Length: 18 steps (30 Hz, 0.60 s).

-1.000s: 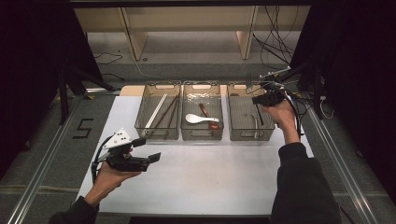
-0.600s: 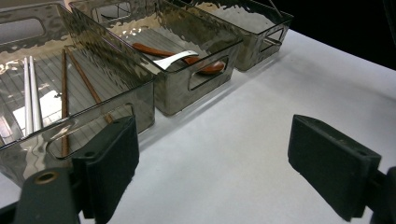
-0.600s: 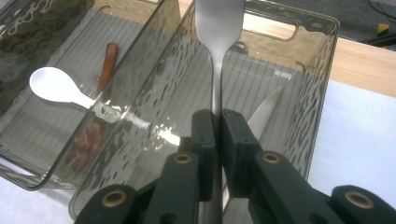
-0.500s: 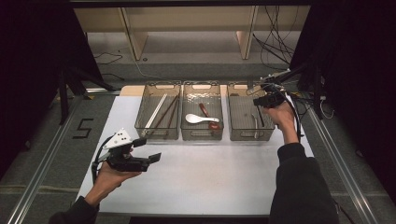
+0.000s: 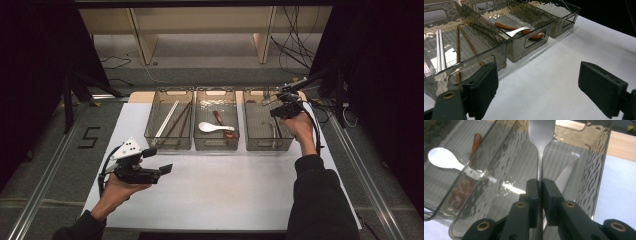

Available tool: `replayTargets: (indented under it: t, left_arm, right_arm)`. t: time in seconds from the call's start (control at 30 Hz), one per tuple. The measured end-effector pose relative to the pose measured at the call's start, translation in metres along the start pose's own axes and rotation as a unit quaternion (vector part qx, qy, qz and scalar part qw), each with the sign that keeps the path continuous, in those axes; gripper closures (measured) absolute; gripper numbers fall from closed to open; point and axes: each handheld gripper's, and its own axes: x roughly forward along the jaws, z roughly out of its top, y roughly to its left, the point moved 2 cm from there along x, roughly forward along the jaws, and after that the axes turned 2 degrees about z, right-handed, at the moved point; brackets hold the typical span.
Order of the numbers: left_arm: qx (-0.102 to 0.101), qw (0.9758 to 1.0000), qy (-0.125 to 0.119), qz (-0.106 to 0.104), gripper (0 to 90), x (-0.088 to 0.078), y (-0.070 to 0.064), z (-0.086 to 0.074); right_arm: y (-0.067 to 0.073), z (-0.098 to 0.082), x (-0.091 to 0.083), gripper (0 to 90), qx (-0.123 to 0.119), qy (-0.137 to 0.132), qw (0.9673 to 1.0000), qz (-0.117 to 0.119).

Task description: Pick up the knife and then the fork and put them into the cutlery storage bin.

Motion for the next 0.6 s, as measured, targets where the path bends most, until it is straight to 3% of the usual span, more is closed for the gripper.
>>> replayTargets:
  t: [0.1, 0.43, 0.6]
  left_arm:
    - [0.0, 1.0, 0.0, 0.0, 16.0, 0.0, 0.0, 0.0]
    - [-0.001, 1.0, 0.001, 0.001, 16.0, 0.0, 0.0, 0.0]
    - [-0.001, 1.0, 0.001, 0.0, 16.0, 0.0, 0.0, 0.0]
  right_arm:
    - [0.0, 0.001, 0.0, 74.0, 0.005, -0.002, 0.9999, 0.009]
    - [0.006, 0.0, -0.014, 61.6, -0.01, -0.009, 0.9995, 0.03]
    - [0.015, -0.006, -0.024, 56.7, -0.01, -0.03, 0.998, 0.054]
